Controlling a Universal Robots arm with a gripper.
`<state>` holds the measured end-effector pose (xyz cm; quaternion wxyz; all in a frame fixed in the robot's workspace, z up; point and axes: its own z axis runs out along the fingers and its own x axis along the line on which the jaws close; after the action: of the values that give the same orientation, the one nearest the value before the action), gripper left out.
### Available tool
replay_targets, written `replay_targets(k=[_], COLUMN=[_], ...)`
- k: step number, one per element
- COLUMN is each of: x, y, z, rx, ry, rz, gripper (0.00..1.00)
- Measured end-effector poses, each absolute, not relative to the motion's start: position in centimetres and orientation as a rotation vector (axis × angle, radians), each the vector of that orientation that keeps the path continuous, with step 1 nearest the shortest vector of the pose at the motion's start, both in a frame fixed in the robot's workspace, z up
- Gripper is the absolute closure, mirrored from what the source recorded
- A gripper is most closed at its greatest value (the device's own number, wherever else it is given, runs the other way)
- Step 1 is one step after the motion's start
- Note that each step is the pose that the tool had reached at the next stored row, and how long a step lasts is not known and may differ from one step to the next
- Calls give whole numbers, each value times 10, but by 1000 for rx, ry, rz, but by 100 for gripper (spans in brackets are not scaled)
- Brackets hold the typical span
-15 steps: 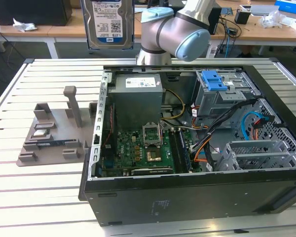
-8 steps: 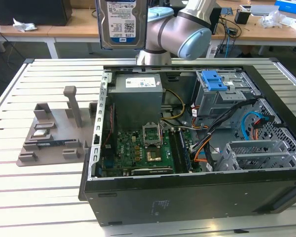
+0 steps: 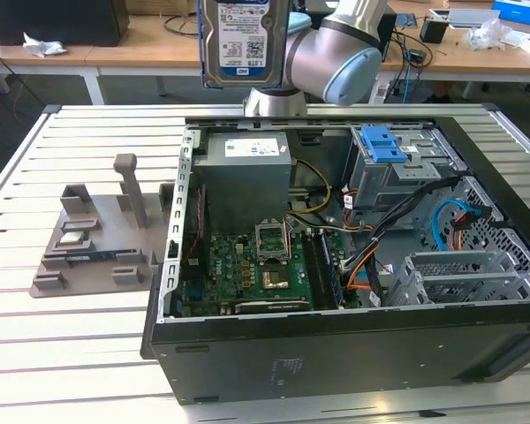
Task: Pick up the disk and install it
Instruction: 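Pick up the disk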
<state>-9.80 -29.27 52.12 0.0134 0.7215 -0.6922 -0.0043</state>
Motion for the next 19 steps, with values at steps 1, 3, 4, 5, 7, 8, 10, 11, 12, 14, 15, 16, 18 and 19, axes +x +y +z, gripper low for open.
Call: replay_targets(k=[1, 3, 4, 5, 7, 8, 10, 11, 12, 14, 15, 16, 18, 19], x=[-95, -88, -84, -81, -74, -70, -64, -59, -57, -51, -45, -40, -32, -28], y=[-293, -293, -293, -293, -293, -293, -293, -293, -293, -293, -293, -293, -293, -293], z=[521, 521, 521, 521, 521, 521, 521, 521, 521, 521, 521, 521, 521, 521], rx=[2247, 2247, 2247, 2247, 2247, 2247, 2247, 2247, 2247, 2247, 2247, 2247, 2247, 2246], ry=[-2156, -2155, -2155, -2155, -2154, -2154, -2153, -2153, -2153, -2153, -2152, -2152, -2151, -2151], rz=[-14, -14, -15, -15, -16, -16, -17, -17, -18, -18, -19, -19, -20, -20], gripper=[64, 64, 64, 64, 64, 64, 64, 64, 64, 64, 64, 64, 64, 64])
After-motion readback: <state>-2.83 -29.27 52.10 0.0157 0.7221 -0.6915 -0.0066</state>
